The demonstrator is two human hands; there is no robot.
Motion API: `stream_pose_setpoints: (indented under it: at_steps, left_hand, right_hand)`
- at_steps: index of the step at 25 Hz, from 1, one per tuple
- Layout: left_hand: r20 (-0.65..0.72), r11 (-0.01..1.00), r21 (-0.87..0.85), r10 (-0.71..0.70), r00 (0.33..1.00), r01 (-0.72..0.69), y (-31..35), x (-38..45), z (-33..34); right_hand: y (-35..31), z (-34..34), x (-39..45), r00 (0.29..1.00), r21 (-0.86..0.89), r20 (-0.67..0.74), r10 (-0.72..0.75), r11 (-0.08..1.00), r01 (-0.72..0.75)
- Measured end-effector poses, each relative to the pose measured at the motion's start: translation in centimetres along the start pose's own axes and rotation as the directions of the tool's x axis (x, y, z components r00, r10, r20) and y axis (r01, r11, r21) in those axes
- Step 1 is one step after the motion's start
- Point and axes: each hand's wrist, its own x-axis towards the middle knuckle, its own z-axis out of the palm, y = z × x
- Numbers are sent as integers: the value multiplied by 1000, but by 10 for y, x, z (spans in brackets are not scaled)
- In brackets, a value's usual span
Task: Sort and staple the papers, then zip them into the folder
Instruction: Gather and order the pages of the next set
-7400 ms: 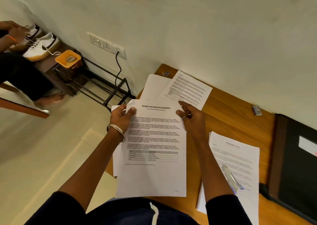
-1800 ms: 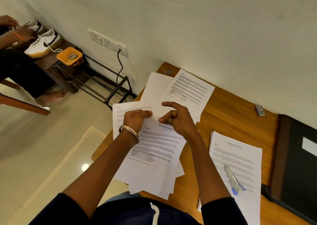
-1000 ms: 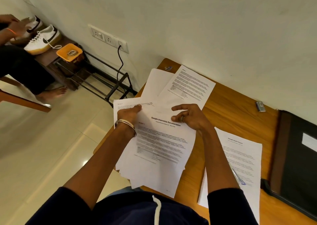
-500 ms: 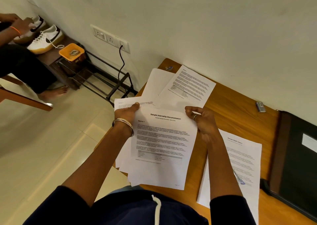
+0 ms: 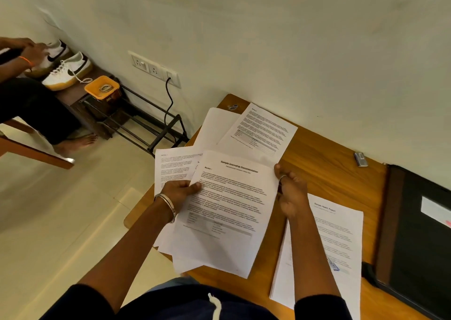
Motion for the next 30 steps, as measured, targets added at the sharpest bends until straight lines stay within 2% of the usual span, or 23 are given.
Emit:
stream_pose_setpoints:
  at_steps: [2, 5, 7, 9, 13, 15, 19, 21, 23, 24, 25, 26, 28, 29, 30]
  left_hand:
    - [-17, 1000, 6, -24, 1000, 25, -7, -2, 3]
    - [124, 988, 53, -150, 981, 144, -23, -14, 5]
    - [196, 978, 124, -190, 962, 168, -38, -22, 2]
    - [164, 980, 130, -173, 971, 152, -49, -24, -3]
    - [-24, 976, 155, -151, 988, 153, -51, -11, -21]
    - [-33, 971, 159, -176, 984, 179, -52, 4, -34]
    - [45, 970, 142, -207, 977, 199, -47, 24, -50]
    - [104, 980, 138, -156, 982, 141, -41, 29, -57]
    - [23, 986, 165, -31, 999, 26, -34, 40, -72]
    - [-62, 989, 144, 34, 998, -25, -29, 45, -81]
    - [-173, 995, 71, 83, 981, -72, -23, 51, -94]
    - [-291, 990, -52, 109, 951, -129, -17, 59, -108]
    - [-487, 930, -272, 89, 869, -247, -8, 74, -146]
    - [-530, 882, -382, 34, 847, -274, -8, 82, -167]
    - [-505, 808, -525, -43, 862, -267, -8, 88, -186]
  right_hand:
    - [7, -7, 0, 1000, -47, 18, 11, 999, -10]
    - [27, -15, 6, 997, -70, -71, 11, 997, -16]
    - [35, -13, 10, 991, -86, -130, 35, 995, -46]
    - [40, -6, 12, 994, -131, -92, 52, 989, -64]
    - [54, 20, 8, 991, -339, 67, 114, 937, -85]
    - [60, 29, 7, 992, -376, 73, 102, 924, -67]
    - [65, 38, 15, 989, -263, 32, 146, 956, -132]
    - [69, 43, 23, 988, -277, -22, 150, 949, -150]
    - [80, 55, 31, 993, -310, -74, 97, 944, -115]
    - [85, 59, 34, 996, -388, -91, 1, 921, -37]
    - [89, 65, 36, 986, -525, -88, -140, 848, 74]
    - [93, 73, 39, 953, -681, -54, -299, 709, 184]
    - [101, 92, 44, 832, -869, 104, -545, 357, 342]
    - [107, 106, 45, 796, -891, 203, -571, 230, 392]
    - [114, 121, 45, 768, -888, 307, -561, 121, 443]
